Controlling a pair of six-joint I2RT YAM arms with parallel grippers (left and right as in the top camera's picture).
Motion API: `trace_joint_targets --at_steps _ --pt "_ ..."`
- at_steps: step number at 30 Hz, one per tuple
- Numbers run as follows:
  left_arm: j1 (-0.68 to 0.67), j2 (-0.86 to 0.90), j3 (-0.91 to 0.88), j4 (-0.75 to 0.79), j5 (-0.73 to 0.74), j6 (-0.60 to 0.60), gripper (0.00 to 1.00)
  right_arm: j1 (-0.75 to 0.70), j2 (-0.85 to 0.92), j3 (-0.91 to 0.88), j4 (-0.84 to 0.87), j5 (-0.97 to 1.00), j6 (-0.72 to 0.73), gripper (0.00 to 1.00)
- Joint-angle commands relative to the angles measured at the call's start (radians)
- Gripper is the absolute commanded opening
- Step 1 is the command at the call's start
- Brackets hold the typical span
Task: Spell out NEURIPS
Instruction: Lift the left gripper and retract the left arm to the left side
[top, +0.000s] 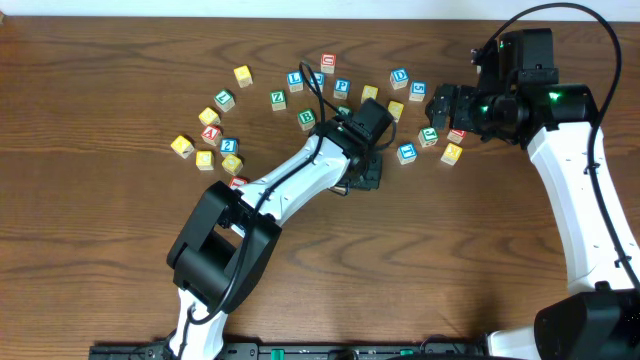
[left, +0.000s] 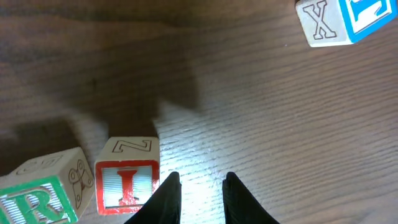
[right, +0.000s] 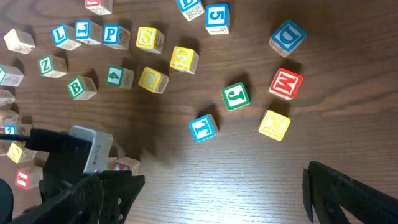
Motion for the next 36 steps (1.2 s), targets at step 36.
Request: trace_joint_targets --at_steps 36 --pt "-0.002 0.048 -0.017 0.002 -0.126 -0.119 0.23 0.005 0.000 0.017 0.000 0.001 0.008 0.99"
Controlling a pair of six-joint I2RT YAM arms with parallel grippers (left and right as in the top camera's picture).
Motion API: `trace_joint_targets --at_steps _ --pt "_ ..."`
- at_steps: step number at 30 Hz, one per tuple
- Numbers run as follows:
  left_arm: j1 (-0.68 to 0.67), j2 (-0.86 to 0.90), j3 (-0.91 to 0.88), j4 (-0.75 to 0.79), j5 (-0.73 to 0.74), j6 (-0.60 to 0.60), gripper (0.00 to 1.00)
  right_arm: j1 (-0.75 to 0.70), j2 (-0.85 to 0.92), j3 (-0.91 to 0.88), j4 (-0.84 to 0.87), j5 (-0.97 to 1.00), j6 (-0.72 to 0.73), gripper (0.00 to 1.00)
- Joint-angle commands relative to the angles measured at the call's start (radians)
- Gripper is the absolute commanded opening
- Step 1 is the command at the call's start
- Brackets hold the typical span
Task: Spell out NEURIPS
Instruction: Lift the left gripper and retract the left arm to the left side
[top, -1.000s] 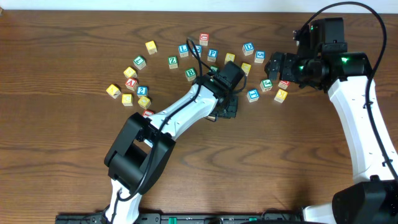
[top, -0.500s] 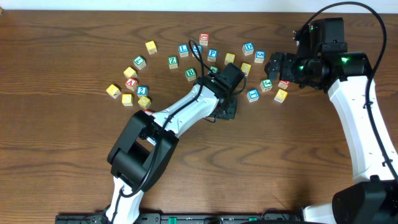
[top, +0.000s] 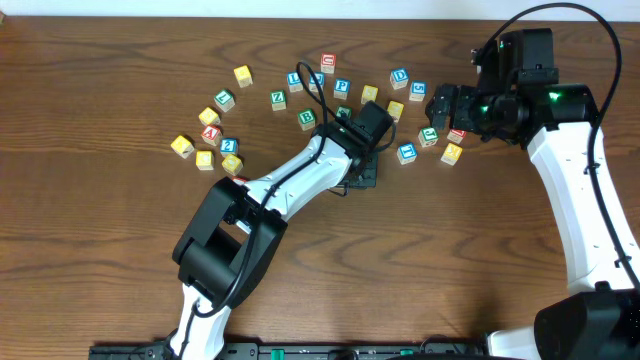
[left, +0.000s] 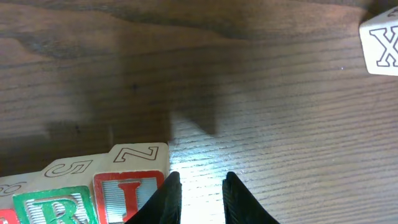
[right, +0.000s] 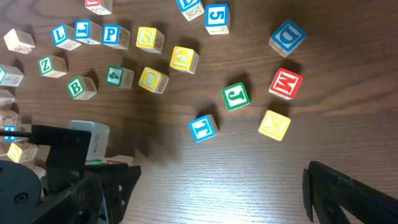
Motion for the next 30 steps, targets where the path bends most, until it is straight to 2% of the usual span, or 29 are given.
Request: trace_joint_targets --at_steps 1,13,14,23,30 --pt "-0.002 0.017 -0.016 0.000 -0.027 -0.028 0.23 0.005 0.000 0.017 0.000 0.001 0.008 0.99" --pt "0.001 -0.016 0.046 -0.053 -0.026 -0.023 0.24 0.005 0.000 0.017 0.000 0.001 0.008 0.99" --pt "0.001 -0.027 0.046 -0.053 -0.026 -0.023 0.29 0.005 0.000 0.017 0.000 0.001 0.008 0.99" --pt "0.017 -0.237 0.046 -0.084 -0.027 0.090 0.32 0.005 0.000 0.017 0.000 0.001 0.008 0.99" --pt "0.153 -0.448 0.046 -0.199 -0.026 0.153 0.32 0.005 0.000 0.017 0.000 0.001 0.008 0.99"
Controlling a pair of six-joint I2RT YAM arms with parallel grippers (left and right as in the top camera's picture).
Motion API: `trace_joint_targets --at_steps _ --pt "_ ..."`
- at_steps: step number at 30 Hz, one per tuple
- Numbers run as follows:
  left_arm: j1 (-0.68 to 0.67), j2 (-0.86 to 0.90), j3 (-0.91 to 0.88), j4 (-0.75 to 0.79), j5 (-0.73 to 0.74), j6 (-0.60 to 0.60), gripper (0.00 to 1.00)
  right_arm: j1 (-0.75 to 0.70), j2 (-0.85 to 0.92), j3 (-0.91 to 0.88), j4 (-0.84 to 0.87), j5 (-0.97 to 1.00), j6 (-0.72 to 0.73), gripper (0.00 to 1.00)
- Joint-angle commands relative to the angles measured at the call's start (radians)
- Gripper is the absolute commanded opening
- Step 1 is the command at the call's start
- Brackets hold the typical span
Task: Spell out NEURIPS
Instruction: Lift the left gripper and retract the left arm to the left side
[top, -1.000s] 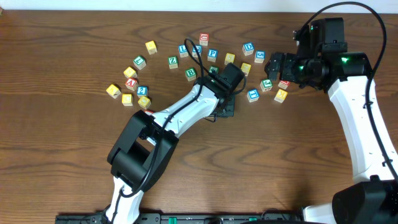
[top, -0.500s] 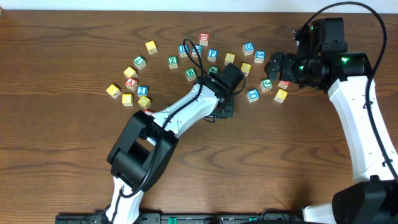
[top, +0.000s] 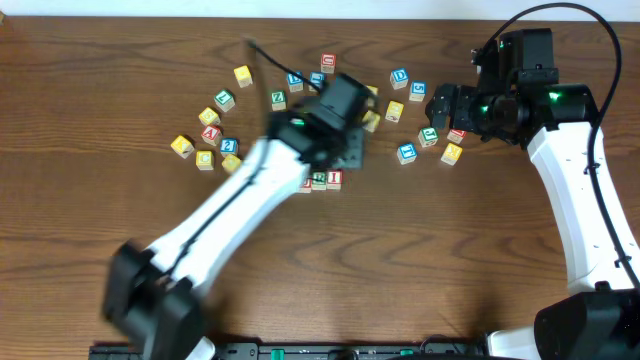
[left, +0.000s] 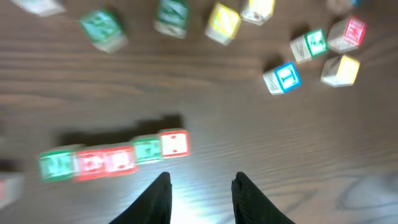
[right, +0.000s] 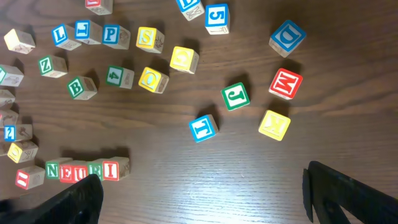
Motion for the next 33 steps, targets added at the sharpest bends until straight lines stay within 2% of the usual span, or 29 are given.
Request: trace_joint_targets --at_steps 1,8,14,18,19,25,28,33 --pt "0.102 -0.103 0.019 -0.055 -0.014 0.069 0.32 0.005 0.000 0.017 0.000 0.001 0.008 0.99" --pt "0.311 -0.248 0.019 -0.166 -0.013 0.098 0.33 0.005 0.000 0.017 0.000 0.001 0.008 0.99" --pt "0.451 -0.272 0.019 -0.240 -0.014 0.129 0.33 0.005 0.000 0.017 0.046 -0.004 0.008 0.99" --pt "0.482 -0.272 0.019 -0.254 -0.014 0.157 0.34 0.005 0.000 0.017 0.075 -0.052 0.008 0.99" --pt "0.486 -0.272 0.019 -0.254 -0.014 0.165 0.38 0.006 0.000 0.017 0.075 -0.056 0.008 0.99" --pt "0.489 -0.272 0.019 -0.246 -0.014 0.174 0.40 0.041 0.001 0.017 0.101 -0.074 0.008 0.92" --pt "0.489 -0.272 0.019 -0.238 -0.014 0.173 0.50 0.063 0.001 0.018 0.100 -0.074 0.020 0.92" --pt "0.489 -0.272 0.019 -0.238 -0.014 0.174 0.57 0.072 0.015 0.058 0.079 -0.074 0.024 0.89"
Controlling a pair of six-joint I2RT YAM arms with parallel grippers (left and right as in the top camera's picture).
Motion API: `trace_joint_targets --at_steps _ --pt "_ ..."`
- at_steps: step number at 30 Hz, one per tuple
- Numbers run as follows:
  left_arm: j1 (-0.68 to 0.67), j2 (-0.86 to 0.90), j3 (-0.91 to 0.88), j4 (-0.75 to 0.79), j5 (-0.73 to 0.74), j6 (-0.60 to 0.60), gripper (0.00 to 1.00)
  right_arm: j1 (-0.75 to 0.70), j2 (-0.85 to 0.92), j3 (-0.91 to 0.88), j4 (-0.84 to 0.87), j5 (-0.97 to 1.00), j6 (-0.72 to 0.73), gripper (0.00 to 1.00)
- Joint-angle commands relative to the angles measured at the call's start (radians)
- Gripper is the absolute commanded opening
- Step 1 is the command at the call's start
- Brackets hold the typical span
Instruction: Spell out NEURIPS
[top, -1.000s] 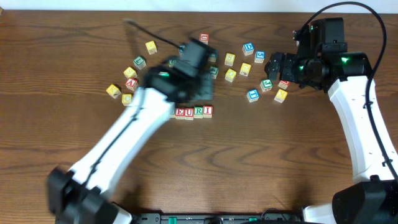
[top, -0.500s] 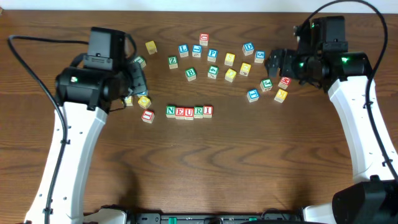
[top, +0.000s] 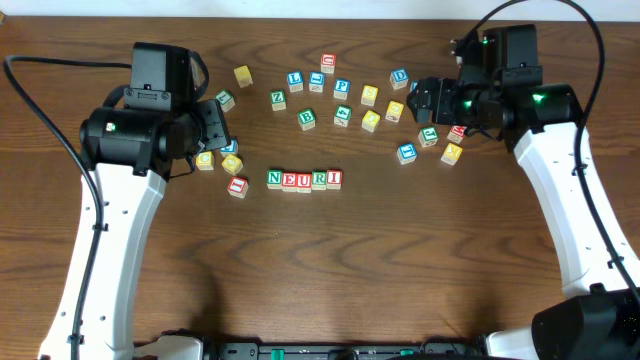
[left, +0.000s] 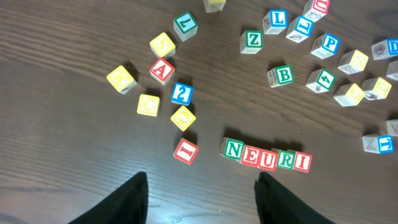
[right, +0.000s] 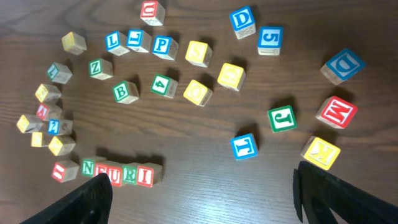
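A row of five blocks reading NEURI lies mid-table, also seen as the row and the row. The blue P block and the yellow S block sit loose among the blocks behind it. My left gripper is open and empty, high over the left cluster, left of the row. My right gripper is wide open and empty, high above the right-hand blocks.
A spare red I block lies just left of the row. Yellow, red A and blue 2 blocks cluster at the left. L, Z, B, 4 lie behind; J, T, M, K, D lie at the right.
My left arm was over the middle, its gripper just above the row; now it is back at the left side, high up, jaws wider. The right wrist has shifted slightly left.
My left gripper, jaws narrow, was low on the table beside the red I block, which stood slightly apart from R. Then I sat flush against R. Then the gripper was above the finished NEURI row, and now the arm is at the left.
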Motion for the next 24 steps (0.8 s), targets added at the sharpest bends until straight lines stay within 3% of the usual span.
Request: trace_joint_targets --at_steps 1,7,12,16,18,24 --pt "0.004 0.001 0.018 0.002 -0.010 0.010 0.58 0.007 0.031 0.081 -0.035 -0.008 0.015 0.89" --pt "0.004 0.001 0.018 0.017 -0.010 0.010 0.59 0.027 0.216 0.383 -0.262 0.053 -0.009 0.89" --pt "0.004 0.001 0.018 0.021 -0.010 0.010 0.59 0.057 0.356 0.572 -0.354 0.067 -0.008 0.89" --pt "0.004 0.001 0.018 0.027 -0.010 0.010 0.59 0.085 0.439 0.629 -0.350 0.067 0.011 0.91" --pt "0.004 0.002 0.018 0.030 -0.010 0.010 0.59 0.098 0.469 0.629 -0.327 0.067 0.011 0.99" --pt "0.004 0.014 0.018 0.031 -0.010 0.010 0.59 0.129 0.530 0.626 -0.231 0.067 0.012 0.99"
